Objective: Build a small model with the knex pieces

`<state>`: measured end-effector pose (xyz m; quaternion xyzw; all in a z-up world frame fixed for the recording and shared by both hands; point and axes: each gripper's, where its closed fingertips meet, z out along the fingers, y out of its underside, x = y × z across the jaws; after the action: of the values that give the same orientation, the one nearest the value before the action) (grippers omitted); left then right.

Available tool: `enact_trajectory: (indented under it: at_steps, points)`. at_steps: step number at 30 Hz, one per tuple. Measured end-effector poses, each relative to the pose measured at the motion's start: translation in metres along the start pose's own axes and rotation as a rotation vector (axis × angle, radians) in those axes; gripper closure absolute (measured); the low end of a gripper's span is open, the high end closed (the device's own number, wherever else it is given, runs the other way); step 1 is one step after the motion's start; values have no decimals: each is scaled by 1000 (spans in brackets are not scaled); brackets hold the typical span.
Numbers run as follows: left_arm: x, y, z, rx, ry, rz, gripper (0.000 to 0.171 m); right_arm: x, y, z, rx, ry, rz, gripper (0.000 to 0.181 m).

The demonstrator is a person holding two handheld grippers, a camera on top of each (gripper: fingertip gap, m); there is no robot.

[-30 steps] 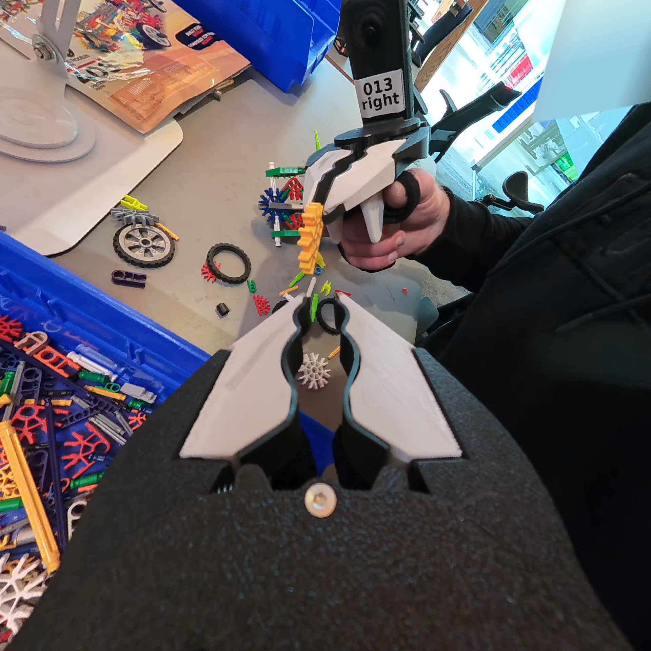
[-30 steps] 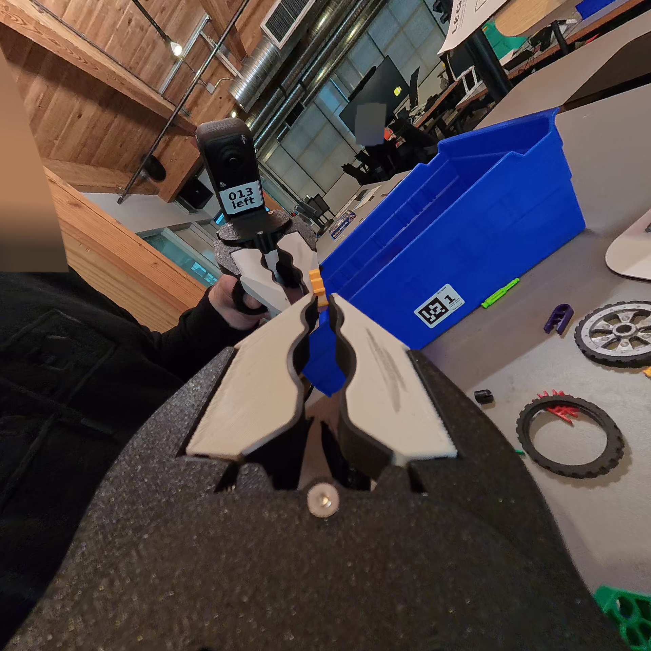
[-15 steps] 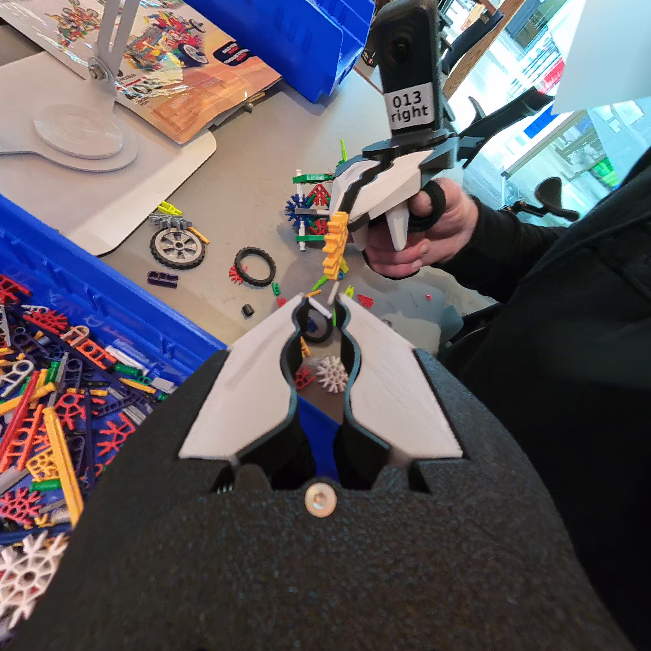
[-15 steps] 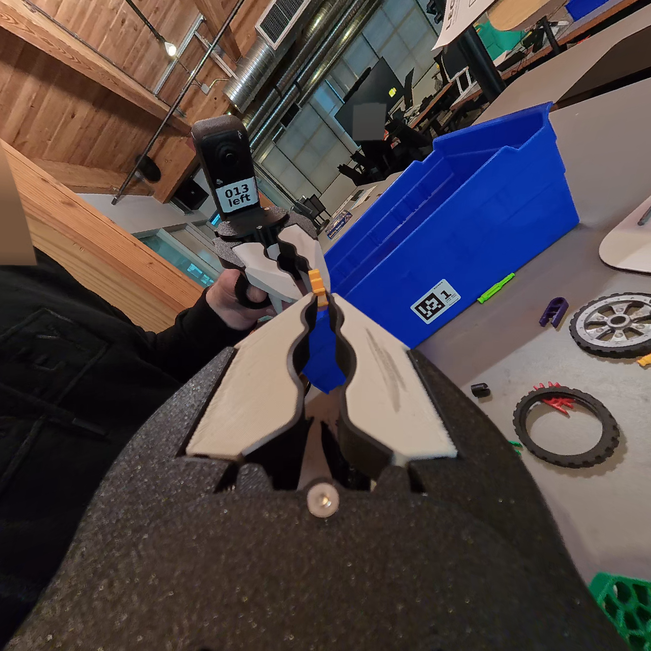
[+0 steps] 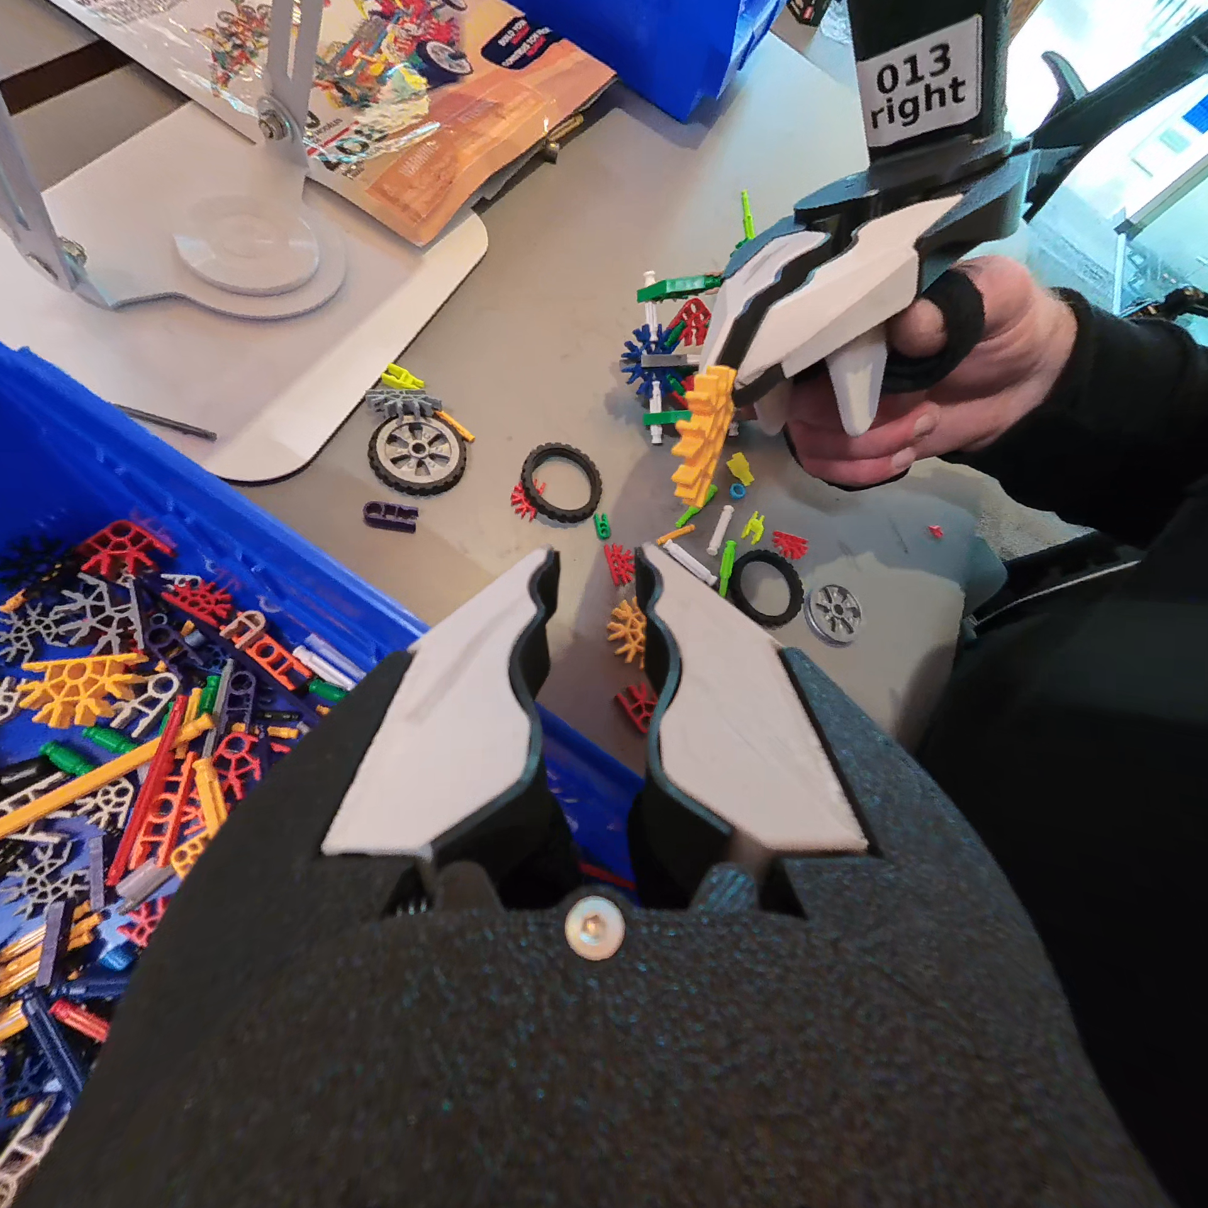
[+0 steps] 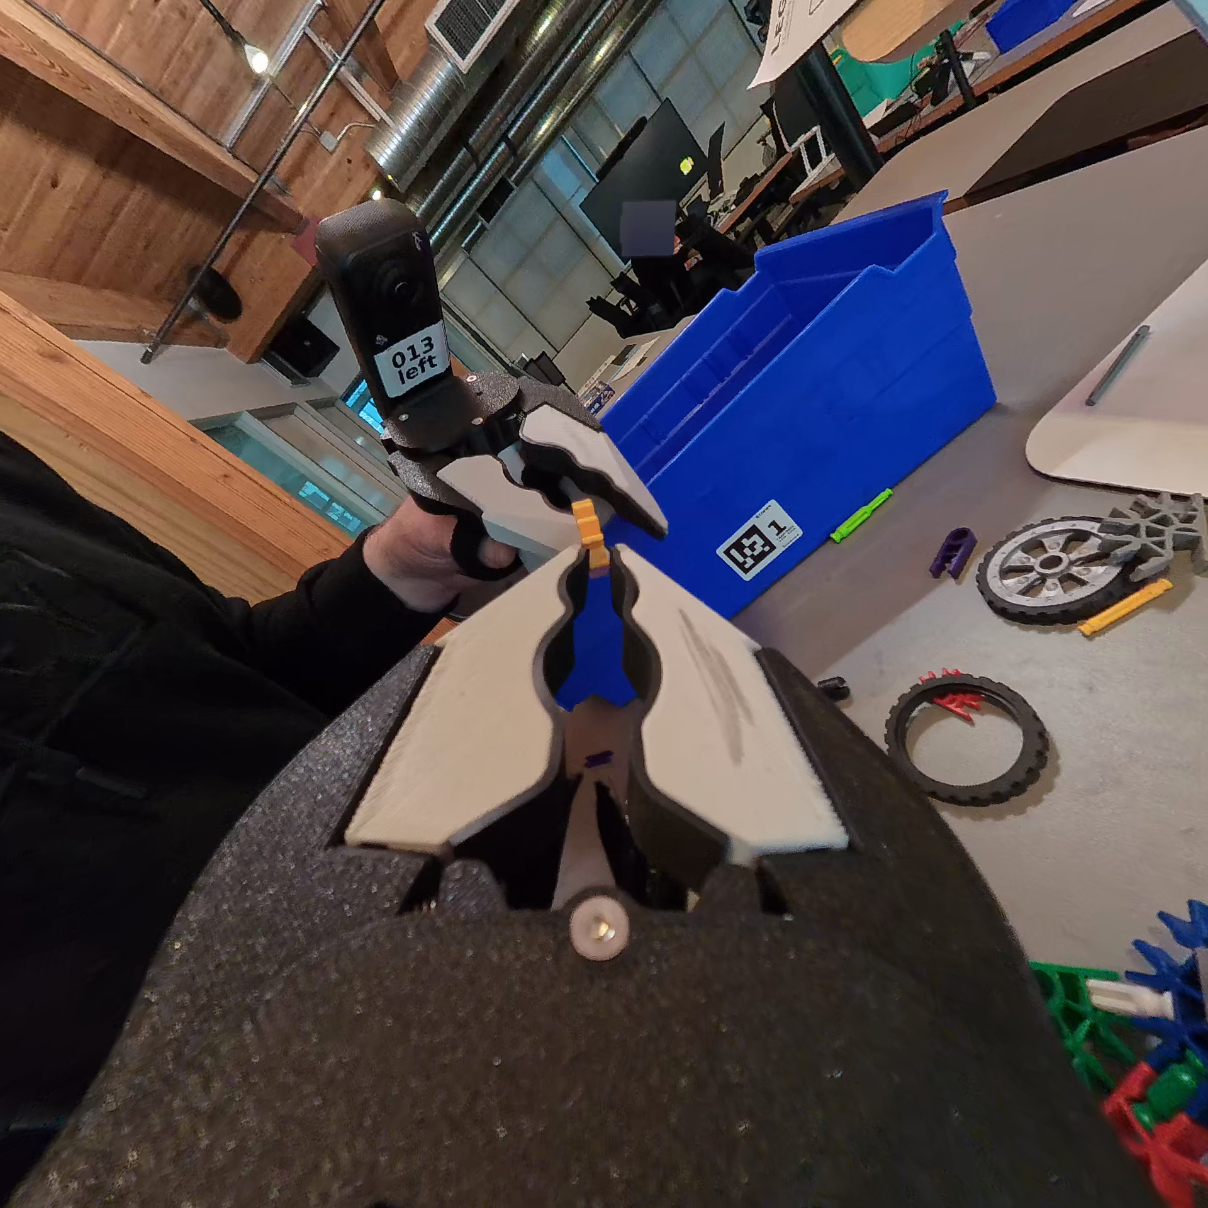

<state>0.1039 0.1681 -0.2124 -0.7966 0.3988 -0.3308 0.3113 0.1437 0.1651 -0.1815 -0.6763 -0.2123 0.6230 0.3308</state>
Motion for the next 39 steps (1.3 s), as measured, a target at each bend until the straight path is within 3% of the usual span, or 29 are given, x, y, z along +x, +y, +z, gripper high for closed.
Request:
enact_trajectory:
  at_steps: [15,28,39]
  points:
    - [-12,-25,9,66,-82,74,149,8,-1,-8,16,13,9,176]
    - [-23,-16,15,-7,-157,138,143,12,0,-9,8,18,4,176]
    - [-29,-19,17,30,-172,108,137,15,-2,-12,7,20,2,175]
